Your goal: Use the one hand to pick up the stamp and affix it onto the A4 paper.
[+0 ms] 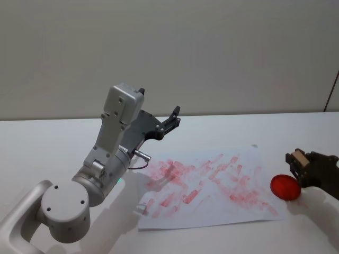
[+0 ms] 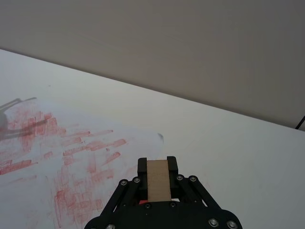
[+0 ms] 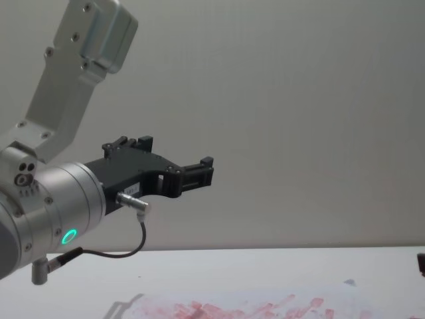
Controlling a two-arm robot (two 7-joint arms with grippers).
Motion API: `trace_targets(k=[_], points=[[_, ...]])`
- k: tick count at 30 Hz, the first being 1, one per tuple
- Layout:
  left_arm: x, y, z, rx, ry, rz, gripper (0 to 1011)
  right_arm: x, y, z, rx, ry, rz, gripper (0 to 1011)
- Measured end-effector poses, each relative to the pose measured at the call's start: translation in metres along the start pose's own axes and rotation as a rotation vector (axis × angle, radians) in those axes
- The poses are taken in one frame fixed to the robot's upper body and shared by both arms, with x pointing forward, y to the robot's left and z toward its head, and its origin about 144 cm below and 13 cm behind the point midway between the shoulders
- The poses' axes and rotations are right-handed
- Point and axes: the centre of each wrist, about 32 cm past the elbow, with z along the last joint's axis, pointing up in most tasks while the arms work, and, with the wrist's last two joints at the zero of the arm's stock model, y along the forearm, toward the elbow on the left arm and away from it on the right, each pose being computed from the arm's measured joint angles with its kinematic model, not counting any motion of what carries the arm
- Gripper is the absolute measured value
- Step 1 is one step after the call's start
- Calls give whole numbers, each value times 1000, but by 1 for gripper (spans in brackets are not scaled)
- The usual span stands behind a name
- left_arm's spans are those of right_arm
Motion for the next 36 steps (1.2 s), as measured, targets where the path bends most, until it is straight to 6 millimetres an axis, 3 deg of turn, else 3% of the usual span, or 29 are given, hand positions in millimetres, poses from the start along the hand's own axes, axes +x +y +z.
trace_targets(k=[28, 31, 36], points=[[0, 0, 0, 0, 0, 0, 1001, 0, 15, -13, -137, 48, 55, 222], [0, 0, 0, 0, 0, 0, 1001, 0, 16, -14, -143, 49, 56, 253], [0, 0, 0, 0, 0, 0, 1001, -1, 16, -15, -151, 49, 57, 441]])
